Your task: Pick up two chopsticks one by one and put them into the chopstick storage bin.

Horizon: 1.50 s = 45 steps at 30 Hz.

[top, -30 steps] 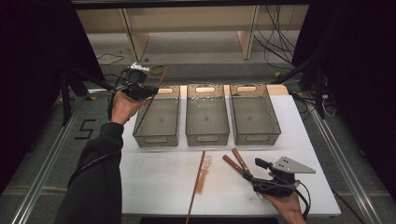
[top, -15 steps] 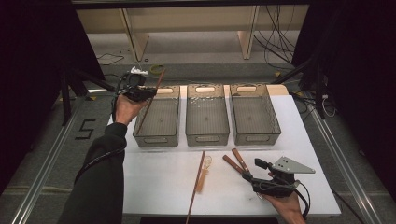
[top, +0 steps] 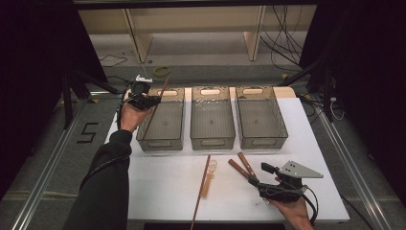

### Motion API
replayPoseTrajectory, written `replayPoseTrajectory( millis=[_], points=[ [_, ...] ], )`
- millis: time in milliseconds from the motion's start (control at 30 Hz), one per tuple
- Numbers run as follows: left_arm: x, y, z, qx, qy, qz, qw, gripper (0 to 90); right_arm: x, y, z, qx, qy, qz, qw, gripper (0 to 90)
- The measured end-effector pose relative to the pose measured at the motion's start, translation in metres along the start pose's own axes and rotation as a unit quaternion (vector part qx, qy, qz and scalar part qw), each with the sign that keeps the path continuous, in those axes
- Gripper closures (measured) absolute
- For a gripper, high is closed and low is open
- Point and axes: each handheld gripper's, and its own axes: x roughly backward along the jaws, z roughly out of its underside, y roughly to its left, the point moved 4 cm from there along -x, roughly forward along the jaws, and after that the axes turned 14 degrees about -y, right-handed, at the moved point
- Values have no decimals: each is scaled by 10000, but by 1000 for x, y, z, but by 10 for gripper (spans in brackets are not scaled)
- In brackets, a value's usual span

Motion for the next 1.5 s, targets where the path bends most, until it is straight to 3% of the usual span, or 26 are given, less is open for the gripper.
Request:
replayPoseTrajectory(
  millis=[400, 567, 633, 767, 900, 1000, 1267, 1367, 1433, 1500],
  points=[
    [-6, 5, 14, 104, 94, -71, 9999, 817, 0, 0, 0, 0, -7, -3, 10000, 303],
    [-5, 4, 15, 208, 72, -157, 9996, 674, 0, 0, 0, 0, -2, 1, 10000, 303],
    [-1, 2, 12, 283, 86, -169, 9994, 569, 0, 0, 0, -6, -3, 6, 10000, 303],
    [11, -4, 9, 493, 147, -148, 9986, 478, 0, 0, 0, -3, 1, 11, 10000, 302],
    [27, -15, 11, 737, 211, 2, 9971, 408, 0, 0, 0, -7, 4, 15, 10000, 302],
    [39, -26, 15, 779, 291, 89, 9965, 364, 0, 0, 0, -5, 5, 18, 10000, 302],
    [65, -62, 38, 636, 464, 395, 9961, 287, 0, 1, 0, -5, 5, 24, 10000, 302],
    [72, -79, 52, 670, 483, 538, 9951, 271, 0, 1, 0, -2, 10, 18, 10000, 302],
    [74, -90, 62, 591, 596, 605, 9946, 261, 0, 1, 0, -3, 16, 22, 10000, 302],
    [75, -99, 71, 584, 791, 710, 9926, 244, 0, 2, 0, 14, 24, 19, 10000, 302]
  ],
)
